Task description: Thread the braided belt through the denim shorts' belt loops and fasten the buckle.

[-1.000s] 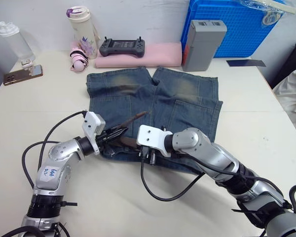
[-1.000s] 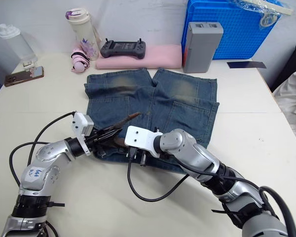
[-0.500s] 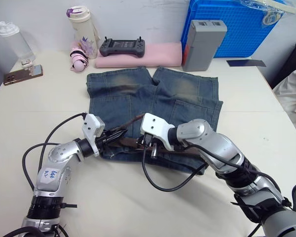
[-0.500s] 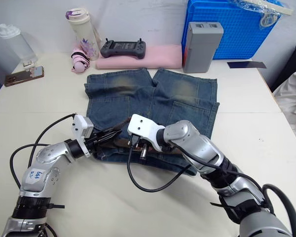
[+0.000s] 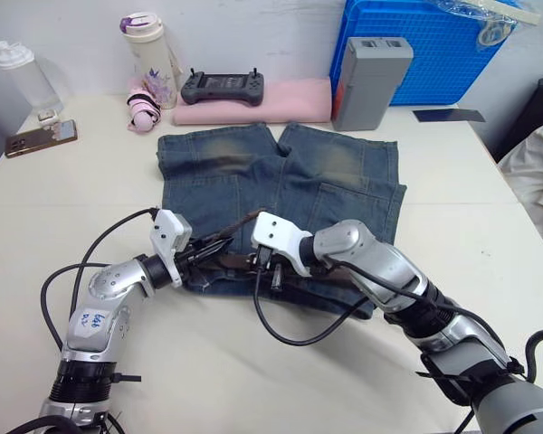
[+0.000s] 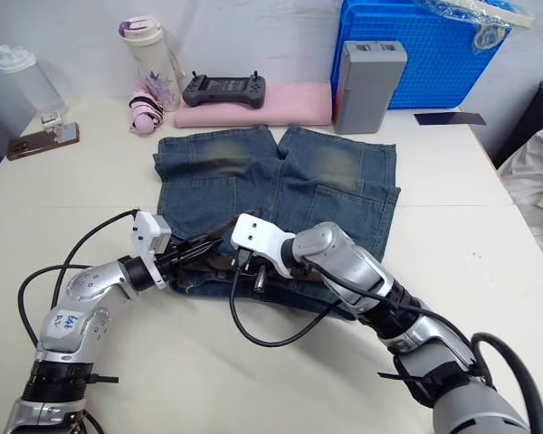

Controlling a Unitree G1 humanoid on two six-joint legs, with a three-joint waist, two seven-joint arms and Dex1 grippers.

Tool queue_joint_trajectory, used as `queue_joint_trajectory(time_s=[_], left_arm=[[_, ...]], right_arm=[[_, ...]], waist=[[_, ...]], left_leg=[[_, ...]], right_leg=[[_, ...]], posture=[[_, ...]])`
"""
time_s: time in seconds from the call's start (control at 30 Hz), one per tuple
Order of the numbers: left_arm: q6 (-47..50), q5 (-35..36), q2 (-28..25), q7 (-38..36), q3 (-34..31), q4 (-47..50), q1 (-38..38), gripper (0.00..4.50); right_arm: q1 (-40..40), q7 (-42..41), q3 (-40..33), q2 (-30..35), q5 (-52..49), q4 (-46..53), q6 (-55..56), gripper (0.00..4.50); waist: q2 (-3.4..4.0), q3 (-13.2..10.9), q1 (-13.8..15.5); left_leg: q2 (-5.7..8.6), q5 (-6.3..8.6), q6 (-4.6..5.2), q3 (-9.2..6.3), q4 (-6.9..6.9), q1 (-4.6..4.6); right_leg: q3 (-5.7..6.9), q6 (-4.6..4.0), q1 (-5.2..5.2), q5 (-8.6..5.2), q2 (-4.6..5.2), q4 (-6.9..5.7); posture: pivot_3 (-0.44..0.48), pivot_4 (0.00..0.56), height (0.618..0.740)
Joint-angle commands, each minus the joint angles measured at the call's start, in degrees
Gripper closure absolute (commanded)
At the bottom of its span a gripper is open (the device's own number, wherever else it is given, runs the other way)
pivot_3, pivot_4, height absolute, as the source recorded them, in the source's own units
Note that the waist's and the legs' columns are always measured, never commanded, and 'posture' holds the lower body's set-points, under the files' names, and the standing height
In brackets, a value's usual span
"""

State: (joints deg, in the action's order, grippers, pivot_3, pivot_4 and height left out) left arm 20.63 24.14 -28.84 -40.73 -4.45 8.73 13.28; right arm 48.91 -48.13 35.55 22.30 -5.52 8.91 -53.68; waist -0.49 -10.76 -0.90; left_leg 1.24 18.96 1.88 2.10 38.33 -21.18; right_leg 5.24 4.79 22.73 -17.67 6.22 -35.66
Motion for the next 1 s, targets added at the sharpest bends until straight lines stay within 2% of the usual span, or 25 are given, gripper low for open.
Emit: queue_joint_trajectory(time_s=[0.03, 0.13, 0.33, 0.6, 1.0], left_arm=[[-1.2, -0.5, -0.3, -0.6, 0.0, 0.6, 1.2, 4.50], [-1.5, -0.8, -1.5, -2.0, 0.0, -0.9, 3.5, 4.50], [-0.2, 0.2, -5.8, -7.9, 0.3, -2.5, 9.8, 4.50], [0.9, 0.6, -11.3, -18.6, 2.9, -5.5, 19.5, 4.50], [2.9, 1.2, -12.5, -30.8, 7.3, -11.3, 31.4, 4.50]], right_arm=[[2.3, -6.8, 7.5, 1.4, 0.0, -3.2, -2.9, 4.45], [5.1, -11.0, 12.8, 1.5, 1.1, -6.3, -2.6, 4.45], [8.5, -14.6, 19.4, -3.7, 6.1, -16.3, 1.9, 4.45], [9.1, -18.4, 21.4, -8.2, 12.6, -23.4, 9.3, 4.45], [5.4, -22.5, 20.5, -11.2, 19.5, -24.5, 14.7, 4.45]], waist=[[0.00, 0.0, -0.1], [-0.04, 0.0, -0.4], [-0.12, 0.2, -1.3], [-0.13, 0.3, -2.4], [-0.11, 0.3, -2.8]], left_leg=[[0.00, -0.01, 0.00, -0.01, 0.00, 0.01], [0.00, -0.01, 0.01, -0.02, 0.01, 0.03], [0.01, -0.01, 0.01, 0.01, -0.04, 0.10], [-0.08, -0.08, -0.29, 0.15, -0.20, 0.80], [-0.24, -0.15, -0.57, 0.17, -0.30, 0.86]], right_leg=[[0.00, 0.00, -0.01, 0.00, 0.00, -0.01], [0.01, 0.00, -0.02, 0.00, 0.02, -0.03], [0.08, 0.00, -0.06, 0.00, 0.03, -0.01], [0.15, -0.22, -0.33, -0.06, 0.07, -0.23], [0.27, -0.62, -0.20, -0.19, 0.00, -0.46]], posture=[[0.000, 0.150, 0.725], [0.000, 0.150, 0.725], [0.000, 0.150, 0.725], [0.000, 0.150, 0.725], [0.000, 0.150, 0.725]])
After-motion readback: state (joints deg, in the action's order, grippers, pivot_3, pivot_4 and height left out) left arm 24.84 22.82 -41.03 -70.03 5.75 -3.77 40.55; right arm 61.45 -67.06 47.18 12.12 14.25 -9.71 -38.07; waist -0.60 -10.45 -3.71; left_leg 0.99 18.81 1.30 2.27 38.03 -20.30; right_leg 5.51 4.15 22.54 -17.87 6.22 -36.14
